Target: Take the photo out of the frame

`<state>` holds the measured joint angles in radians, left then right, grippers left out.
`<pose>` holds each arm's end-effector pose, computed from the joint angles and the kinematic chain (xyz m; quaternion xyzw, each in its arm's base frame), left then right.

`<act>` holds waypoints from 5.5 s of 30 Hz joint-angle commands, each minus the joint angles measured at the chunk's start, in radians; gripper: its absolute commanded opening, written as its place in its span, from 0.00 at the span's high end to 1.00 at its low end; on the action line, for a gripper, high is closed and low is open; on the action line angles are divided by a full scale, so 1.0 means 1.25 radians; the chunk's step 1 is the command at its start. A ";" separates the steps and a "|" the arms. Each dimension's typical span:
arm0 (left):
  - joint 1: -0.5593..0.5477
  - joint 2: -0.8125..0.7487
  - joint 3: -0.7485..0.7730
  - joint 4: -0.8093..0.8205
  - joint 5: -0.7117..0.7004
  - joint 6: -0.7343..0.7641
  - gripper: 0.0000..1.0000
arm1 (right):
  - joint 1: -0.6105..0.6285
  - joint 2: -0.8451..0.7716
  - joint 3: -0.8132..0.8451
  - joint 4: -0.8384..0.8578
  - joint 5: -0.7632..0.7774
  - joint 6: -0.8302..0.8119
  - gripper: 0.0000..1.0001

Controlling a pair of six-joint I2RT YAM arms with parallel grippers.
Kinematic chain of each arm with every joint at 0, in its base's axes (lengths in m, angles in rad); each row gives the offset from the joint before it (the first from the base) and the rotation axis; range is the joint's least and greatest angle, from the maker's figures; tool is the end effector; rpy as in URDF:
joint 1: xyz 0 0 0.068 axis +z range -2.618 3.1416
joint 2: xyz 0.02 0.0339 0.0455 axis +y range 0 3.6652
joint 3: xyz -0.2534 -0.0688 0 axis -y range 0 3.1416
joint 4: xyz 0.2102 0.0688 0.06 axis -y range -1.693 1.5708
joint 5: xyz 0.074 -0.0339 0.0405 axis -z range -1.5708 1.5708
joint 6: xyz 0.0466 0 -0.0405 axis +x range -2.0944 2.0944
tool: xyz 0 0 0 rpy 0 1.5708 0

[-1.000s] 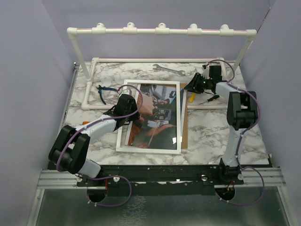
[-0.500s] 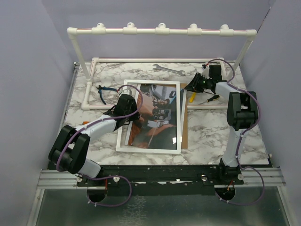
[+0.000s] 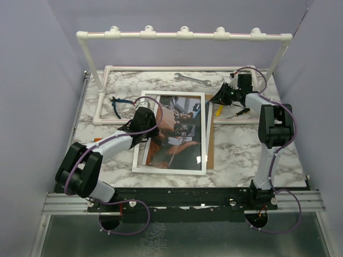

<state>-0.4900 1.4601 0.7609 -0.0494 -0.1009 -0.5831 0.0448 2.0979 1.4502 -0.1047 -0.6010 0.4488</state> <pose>0.2490 -0.1275 0.1941 -0.0627 0.9136 -0.1643 0.3667 0.4318 0.0457 0.1767 0.0604 0.8821 0.3562 0.3022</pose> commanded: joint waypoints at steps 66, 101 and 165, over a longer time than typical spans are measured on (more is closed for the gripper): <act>0.247 -0.185 -0.169 0.107 0.031 -0.056 0.16 | 0.122 -0.280 -0.369 0.116 0.092 0.077 0.00; 0.247 0.026 -0.157 0.273 0.122 0.007 0.58 | 0.212 -0.229 -0.366 0.148 0.073 0.160 0.00; 0.183 -0.041 -0.087 0.145 -0.055 0.061 0.47 | 0.320 -0.320 -0.329 -0.079 0.362 -0.021 0.53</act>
<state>-0.2558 1.4082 0.6159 0.1318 -0.1246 -0.4667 0.4263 1.7138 1.0069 -0.1417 -0.2226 0.4583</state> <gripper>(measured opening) 0.460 0.515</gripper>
